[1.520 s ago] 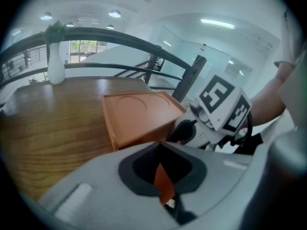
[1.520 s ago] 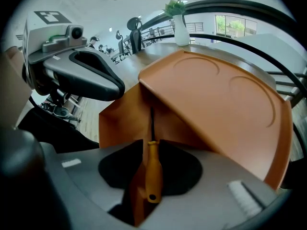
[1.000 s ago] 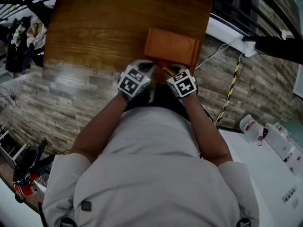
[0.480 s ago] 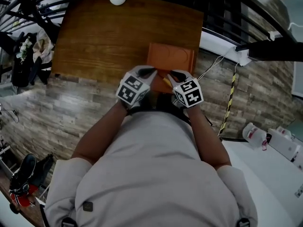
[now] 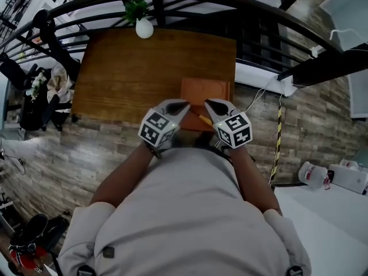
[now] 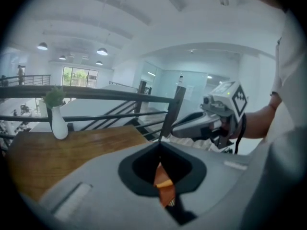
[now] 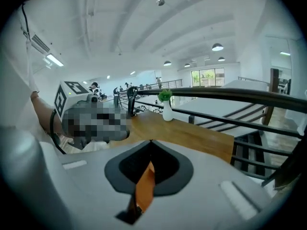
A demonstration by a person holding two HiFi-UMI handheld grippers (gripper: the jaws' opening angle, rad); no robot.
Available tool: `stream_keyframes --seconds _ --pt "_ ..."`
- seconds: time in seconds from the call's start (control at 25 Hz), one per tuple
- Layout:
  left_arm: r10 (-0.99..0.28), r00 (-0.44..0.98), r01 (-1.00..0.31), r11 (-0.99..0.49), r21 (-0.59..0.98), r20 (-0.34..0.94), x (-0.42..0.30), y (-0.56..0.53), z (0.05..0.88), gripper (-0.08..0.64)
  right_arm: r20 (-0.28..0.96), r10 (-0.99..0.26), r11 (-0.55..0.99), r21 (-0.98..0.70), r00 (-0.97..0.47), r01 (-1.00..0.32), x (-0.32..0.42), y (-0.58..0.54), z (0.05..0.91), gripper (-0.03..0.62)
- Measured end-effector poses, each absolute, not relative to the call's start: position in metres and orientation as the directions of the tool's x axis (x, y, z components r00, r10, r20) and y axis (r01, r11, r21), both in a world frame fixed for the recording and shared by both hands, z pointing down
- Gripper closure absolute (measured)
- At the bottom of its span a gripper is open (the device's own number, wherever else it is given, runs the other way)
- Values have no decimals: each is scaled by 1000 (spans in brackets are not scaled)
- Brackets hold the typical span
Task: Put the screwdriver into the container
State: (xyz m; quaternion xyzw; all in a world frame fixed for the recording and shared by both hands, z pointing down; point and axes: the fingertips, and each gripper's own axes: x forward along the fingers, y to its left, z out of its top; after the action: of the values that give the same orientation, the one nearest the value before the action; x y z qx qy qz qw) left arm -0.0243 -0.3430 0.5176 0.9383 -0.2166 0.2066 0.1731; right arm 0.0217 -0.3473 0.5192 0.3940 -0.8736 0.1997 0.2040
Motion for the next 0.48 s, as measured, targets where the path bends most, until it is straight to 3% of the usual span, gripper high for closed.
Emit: stream_keyframes --seconds 0.48 --pt "-446 828 -520 -838 168 339 -67 -344 461 557 358 -751 556 -110 -555 -824 16 -330 463 584"
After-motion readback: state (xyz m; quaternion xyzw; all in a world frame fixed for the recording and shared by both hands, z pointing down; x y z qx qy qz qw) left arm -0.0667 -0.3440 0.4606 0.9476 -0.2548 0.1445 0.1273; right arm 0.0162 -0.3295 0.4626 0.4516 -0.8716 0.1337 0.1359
